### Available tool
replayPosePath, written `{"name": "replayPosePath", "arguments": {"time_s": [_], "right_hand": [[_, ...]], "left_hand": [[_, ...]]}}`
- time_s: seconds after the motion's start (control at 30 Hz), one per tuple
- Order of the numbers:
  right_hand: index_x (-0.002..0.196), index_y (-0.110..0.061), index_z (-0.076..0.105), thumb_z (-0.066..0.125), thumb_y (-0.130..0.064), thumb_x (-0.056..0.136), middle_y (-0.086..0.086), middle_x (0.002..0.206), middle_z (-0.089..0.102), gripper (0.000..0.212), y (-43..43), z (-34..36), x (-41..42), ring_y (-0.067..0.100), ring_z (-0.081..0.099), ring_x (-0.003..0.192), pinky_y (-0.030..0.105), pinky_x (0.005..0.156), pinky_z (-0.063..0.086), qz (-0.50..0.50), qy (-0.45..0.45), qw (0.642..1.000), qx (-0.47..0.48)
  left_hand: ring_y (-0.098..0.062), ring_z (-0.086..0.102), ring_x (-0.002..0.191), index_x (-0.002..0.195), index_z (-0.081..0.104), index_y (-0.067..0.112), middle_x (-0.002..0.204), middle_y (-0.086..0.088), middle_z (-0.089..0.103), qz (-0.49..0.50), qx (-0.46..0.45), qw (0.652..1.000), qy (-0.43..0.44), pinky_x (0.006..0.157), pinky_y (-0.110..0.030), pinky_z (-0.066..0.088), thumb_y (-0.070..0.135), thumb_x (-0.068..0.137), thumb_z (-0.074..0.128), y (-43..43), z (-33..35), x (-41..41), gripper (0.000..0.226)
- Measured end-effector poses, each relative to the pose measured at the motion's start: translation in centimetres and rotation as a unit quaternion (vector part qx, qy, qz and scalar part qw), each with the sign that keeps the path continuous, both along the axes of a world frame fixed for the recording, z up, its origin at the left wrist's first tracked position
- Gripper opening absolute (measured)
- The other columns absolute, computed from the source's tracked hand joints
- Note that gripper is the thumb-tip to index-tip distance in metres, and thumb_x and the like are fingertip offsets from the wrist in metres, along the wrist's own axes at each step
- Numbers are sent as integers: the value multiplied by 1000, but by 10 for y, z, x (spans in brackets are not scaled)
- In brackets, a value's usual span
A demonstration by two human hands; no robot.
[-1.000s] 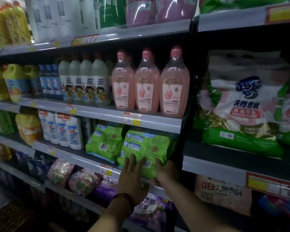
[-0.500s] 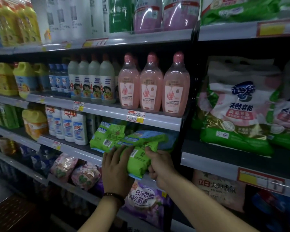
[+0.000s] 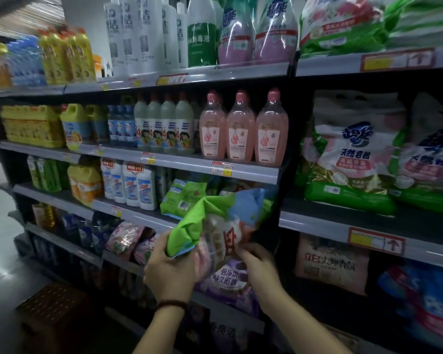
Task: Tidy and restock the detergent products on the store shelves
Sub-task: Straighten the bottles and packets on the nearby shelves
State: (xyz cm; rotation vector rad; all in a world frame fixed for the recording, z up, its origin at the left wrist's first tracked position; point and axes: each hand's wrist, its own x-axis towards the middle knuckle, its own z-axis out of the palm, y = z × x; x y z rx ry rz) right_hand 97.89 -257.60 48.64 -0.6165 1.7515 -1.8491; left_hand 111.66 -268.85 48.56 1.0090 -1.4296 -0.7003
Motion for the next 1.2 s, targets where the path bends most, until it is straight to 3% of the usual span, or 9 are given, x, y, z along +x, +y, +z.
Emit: {"name": "replayPosePath", "arguments": {"time_s": [0.13, 0.2, 0.3, 0.53, 0.6, 0.73, 0.87, 1.03, 1.2], "right_hand": [[109, -26, 75, 87, -66, 62, -1, 106, 81, 63, 9, -32, 14, 22, 75, 99, 40, 79, 61, 51, -120, 991, 11], [117, -20, 75, 77, -66, 72, 2, 103, 82, 65, 17, -36, 28, 23, 78, 90, 37, 76, 60, 100, -196, 975, 11], [132, -11, 71, 62, -55, 93, 17, 128, 75, 59, 19, -46, 42, 40, 72, 117, 56, 109, 51, 156, -294, 941, -52], [131, -1, 69, 64, -25, 99, 26, 128, 72, 41, 1, -41, 27, 46, 71, 117, 60, 108, 50, 138, -313, 932, -121], [134, -2, 68, 74, -22, 92, 27, 128, 72, 47, -9, -43, 12, 48, 70, 118, 65, 111, 47, 114, -296, 941, -115], [134, -4, 67, 79, -10, 85, 27, 125, 73, 51, -27, -39, -21, 50, 71, 113, 71, 103, 50, 73, -271, 951, -128], [130, -8, 69, 74, -3, 87, 23, 117, 77, 43, -47, -26, -49, 47, 74, 108, 67, 98, 55, 33, -227, 962, -147], [126, -10, 70, 77, -1, 84, 24, 116, 77, 43, -72, -14, -82, 49, 74, 105, 70, 95, 55, 12, -192, 967, -166], [122, -10, 72, 79, -1, 83, 26, 117, 76, 41, -101, -6, -116, 52, 73, 107, 76, 94, 52, -8, -182, 968, -175]], "left_hand": [[-17, 72, 80, 103, 78, 25, 83, 7, 77, -35, 156, 980, 122, 77, -29, 51, 43, 71, 92, 17, -2, 17, 39], [-13, 70, 79, 95, 77, 20, 87, 4, 76, -75, 260, 947, 174, 82, -31, 53, 43, 71, 93, 19, -10, 22, 37], [-28, 77, 86, 97, 76, 12, 96, -9, 79, -132, 392, 880, 234, 86, -54, 62, 52, 65, 94, 17, -30, 22, 54], [-41, 77, 94, 117, 73, 8, 106, -20, 78, -269, 468, 800, 263, 90, -63, 58, 69, 83, 69, 8, -54, 4, 70], [-38, 77, 93, 116, 71, 6, 103, -18, 79, -261, 455, 817, 238, 88, -54, 60, 68, 78, 74, 3, -60, -4, 73], [-32, 62, 120, 146, 35, 15, 140, -16, 56, -132, 360, 911, 150, 104, -52, 53, 75, 45, 91, -11, -76, -21, 129], [-43, 37, 139, 153, 34, 15, 151, -27, 36, -62, 81, 991, -83, 117, -49, 32, 87, 60, 69, -8, -67, -38, 122], [-28, -7, 159, 153, 14, 64, 171, -13, 0, -155, -35, 949, -274, 128, -52, 7, 105, 62, 34, -26, -68, -76, 102], [-35, -10, 157, 145, 0, 77, 169, 11, -23, -206, -22, 927, -312, 121, -67, 8, 99, 57, 54, -60, -66, -102, 105]]}}
